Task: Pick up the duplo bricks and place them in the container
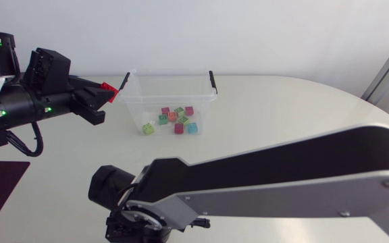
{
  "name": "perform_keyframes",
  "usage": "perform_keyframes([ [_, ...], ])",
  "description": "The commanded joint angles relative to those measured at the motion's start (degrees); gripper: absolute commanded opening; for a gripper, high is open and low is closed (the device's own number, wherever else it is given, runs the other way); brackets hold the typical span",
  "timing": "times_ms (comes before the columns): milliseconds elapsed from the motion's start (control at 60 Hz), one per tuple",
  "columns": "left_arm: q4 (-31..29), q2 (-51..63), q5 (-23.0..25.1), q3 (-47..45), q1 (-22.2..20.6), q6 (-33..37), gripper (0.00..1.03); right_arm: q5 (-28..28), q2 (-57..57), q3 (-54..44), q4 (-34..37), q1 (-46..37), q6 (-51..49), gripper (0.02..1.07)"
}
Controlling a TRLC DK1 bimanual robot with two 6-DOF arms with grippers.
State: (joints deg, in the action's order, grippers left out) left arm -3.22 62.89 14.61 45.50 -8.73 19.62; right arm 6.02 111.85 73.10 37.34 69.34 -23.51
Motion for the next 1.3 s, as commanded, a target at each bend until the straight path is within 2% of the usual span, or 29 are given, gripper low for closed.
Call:
perform_keyframes([
  [0, 0.76, 1.09, 0.51, 1.7, 0.47, -1.16, 0.26, -0.48, 2.4, 1.43, 1.42, 0.71, 1.27, 0.62],
  [200, 0.85, 1.35, 1.56, 1.88, 1.61, -1.16, 0.26, -1.8, 4.25, 3.28, 3.0, 1.24, 1.8, 0.55],
  [433, 1.29, 1.44, 1.56, 1.88, 1.44, -1.25, 0.26, -5.14, 4.25, 3.01, 2.38, 2.29, 2.85, 0.39],
  [717, 3.31, 9.09, 1.56, 6.89, -0.06, -3.97, 0.27, -5.58, -8.49, 1.69, 3.09, -1.14, 3.73, 0.39],
  [950, 7.27, 19.81, 1.56, 13.74, -2.34, -6.43, 0.27, -5.32, -19.04, 1.78, 4.93, -8.87, 3.56, 0.39],
  [1200, 9.46, 33.79, 0.86, 24.55, -3.57, -8.72, 0.29, -4.09, -24.49, 2.13, 4.93, -18.01, 2.94, 0.39],
  [1250, 9.9, 36.69, -0.02, 26.84, -3.84, -8.89, 0.34, -2.86, -25.02, 3.28, 4.93, -21.26, 2.5, 0.39],
  [1283, 9.73, 39.32, -0.37, 29.04, -3.84, -9.07, 0.51, -1.8, -25.1, 4.59, 4.93, -23.99, 2.15, 0.39],
])
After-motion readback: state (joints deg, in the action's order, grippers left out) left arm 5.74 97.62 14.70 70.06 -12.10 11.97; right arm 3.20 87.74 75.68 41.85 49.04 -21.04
